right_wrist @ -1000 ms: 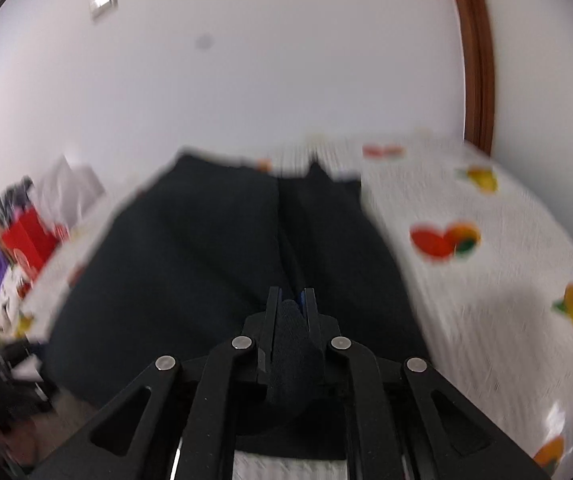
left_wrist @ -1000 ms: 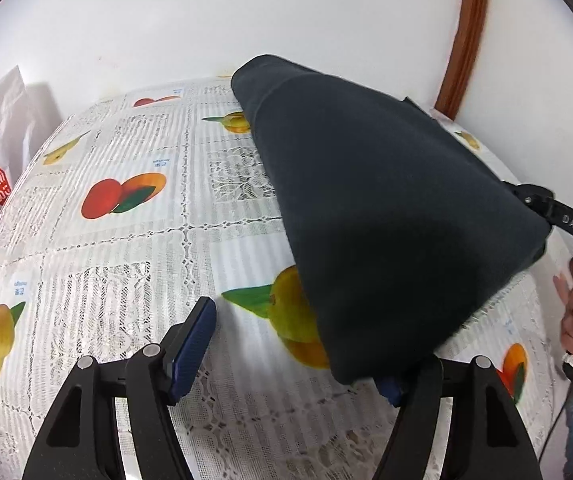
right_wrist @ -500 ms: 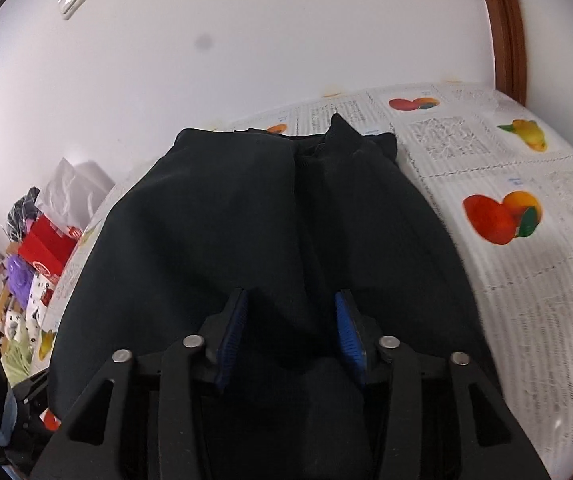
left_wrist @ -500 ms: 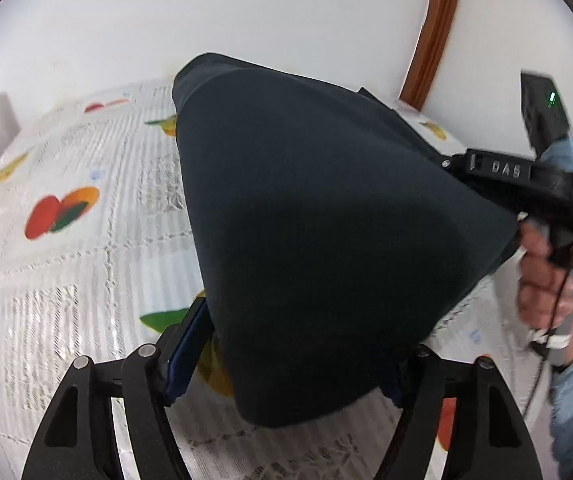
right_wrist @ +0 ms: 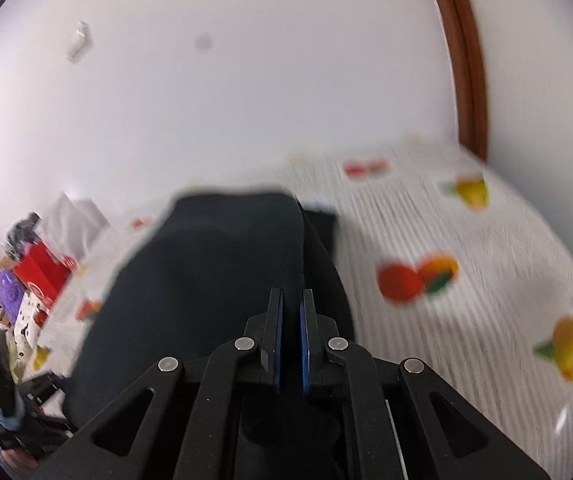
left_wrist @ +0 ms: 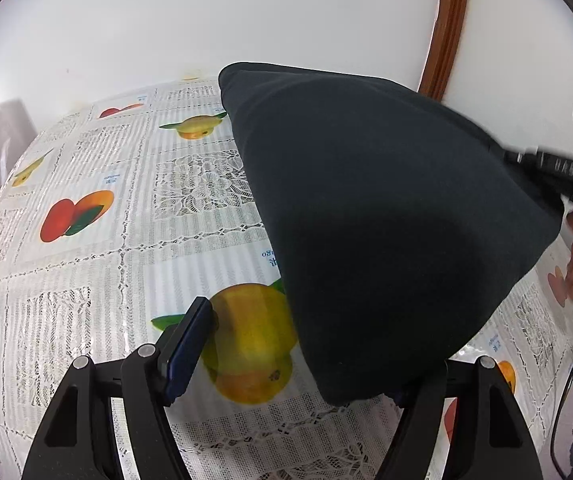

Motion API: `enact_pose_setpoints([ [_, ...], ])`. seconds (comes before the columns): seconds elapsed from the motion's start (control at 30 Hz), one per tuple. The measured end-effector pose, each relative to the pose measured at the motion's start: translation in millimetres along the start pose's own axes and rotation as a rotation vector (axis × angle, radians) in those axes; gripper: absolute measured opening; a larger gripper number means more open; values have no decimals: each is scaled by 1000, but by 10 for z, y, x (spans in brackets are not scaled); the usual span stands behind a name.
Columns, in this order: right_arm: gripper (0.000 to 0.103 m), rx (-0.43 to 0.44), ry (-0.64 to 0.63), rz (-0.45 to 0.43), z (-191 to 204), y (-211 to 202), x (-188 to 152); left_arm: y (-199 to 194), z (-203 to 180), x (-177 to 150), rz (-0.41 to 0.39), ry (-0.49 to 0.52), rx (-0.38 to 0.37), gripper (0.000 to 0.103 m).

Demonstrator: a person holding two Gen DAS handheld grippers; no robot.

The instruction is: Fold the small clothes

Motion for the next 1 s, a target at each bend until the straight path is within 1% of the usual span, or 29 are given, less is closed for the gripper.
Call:
enact_pose_setpoints([
  [0.03, 7, -10, -16, 19, 16, 35, -65, 3, -3, 5, 1, -3, 1, 73],
  [0.13, 10, -51, -51, 28, 56, 5, -84, 8, 2, 21, 4, -12, 1, 73],
  [0.2, 10, -70, -52, 31, 34, -59, -104, -1, 40, 11, 8, -26, 1, 73],
  [0.27, 18, -87, -50, 42, 26, -102, -138, -17, 79, -18, 17, -39, 0, 73],
  [0.4, 29, -139, -70, 53, -13, -236, -222, -114, 87, -69, 27, -46, -5, 72],
  [0.43, 32, -144, -67, 53, -23, -268, -245, -146, 85, -78, 26, -46, -5, 71],
  [0.47, 34, -145, -64, 54, -31, -287, -269, -189, 86, -92, 24, -47, -10, 71],
  [0.57, 34, -156, -60, 58, -61, -347, -354, -366, 84, -125, 0, -48, -29, 71],
  [0.67, 34, -193, -73, 86, -109, -375, -459, -558, 61, -156, -22, -42, -53, 70],
  [0.7, 35, -210, -83, 102, -134, -395, -517, -647, 47, -150, -35, -43, -68, 70],
  [0.8, 35, -233, -114, 129, -158, -444, -633, -767, 3, -56, -63, -43, -79, 70],
  [0.87, 35, -247, -133, 148, -165, -459, -679, -786, -19, 44, -78, -45, -73, 70],
  [0.93, 35, -252, -147, 160, -165, -472, -698, -750, -40, 128, -80, -40, -49, 70],
  [1.0, 35, -251, -159, 177, -171, -495, -680, -632, -53, 205, -77, -29, -30, 70],
])
Point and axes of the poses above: each gripper's, at about its wrist camera, not at the fingertips, and y roughly the way its jaws point, z to its left, x to its top, the point moved 10 cm from there along y, roughly the way its jaws point, and after that the axes turned 15 degrees about -y, right-handed, at the moved point
